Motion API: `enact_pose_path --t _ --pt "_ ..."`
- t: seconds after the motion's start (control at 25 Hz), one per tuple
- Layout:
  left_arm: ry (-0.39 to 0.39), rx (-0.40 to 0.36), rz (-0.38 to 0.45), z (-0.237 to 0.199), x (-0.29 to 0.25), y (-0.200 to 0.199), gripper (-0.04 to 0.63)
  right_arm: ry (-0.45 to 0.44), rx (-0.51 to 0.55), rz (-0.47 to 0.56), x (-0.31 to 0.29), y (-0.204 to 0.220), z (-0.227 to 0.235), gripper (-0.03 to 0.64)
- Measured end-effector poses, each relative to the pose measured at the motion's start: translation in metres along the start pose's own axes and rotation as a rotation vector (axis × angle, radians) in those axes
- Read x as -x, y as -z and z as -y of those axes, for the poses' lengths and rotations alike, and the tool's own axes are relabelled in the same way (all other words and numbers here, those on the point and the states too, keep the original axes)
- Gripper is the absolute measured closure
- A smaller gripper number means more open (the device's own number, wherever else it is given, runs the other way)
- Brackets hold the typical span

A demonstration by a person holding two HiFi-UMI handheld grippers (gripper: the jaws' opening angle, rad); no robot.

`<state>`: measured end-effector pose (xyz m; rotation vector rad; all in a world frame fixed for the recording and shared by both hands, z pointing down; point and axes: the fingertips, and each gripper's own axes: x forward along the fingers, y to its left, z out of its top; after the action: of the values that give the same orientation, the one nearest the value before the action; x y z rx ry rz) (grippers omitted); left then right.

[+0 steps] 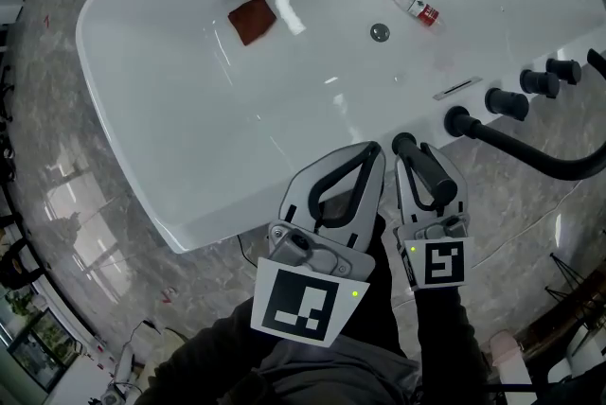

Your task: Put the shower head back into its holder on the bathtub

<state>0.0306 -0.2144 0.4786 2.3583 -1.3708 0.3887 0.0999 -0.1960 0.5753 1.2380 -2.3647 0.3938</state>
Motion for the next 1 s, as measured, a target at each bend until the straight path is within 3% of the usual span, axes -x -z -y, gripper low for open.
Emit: enact_pose_path --t 0.2,0.36,1.0 --pt "-0.016 0.015 -0.031 -0.004 0.009 0.004 0.592 -0.004 -0.03 -0.005 -0.001 0.001 -0.001 0.47" --pt "-0.029 0.037 -0.032 -0.004 0.013 0.005 0.592 -0.003 -0.053 -0.01 -0.002 0.005 0.001 0.42" --pt "-0.039 0.038 -0.022 -0.002 0.021 0.007 0.592 0.001 -0.035 -0.009 -0.002 0.006 -0.004 0.411"
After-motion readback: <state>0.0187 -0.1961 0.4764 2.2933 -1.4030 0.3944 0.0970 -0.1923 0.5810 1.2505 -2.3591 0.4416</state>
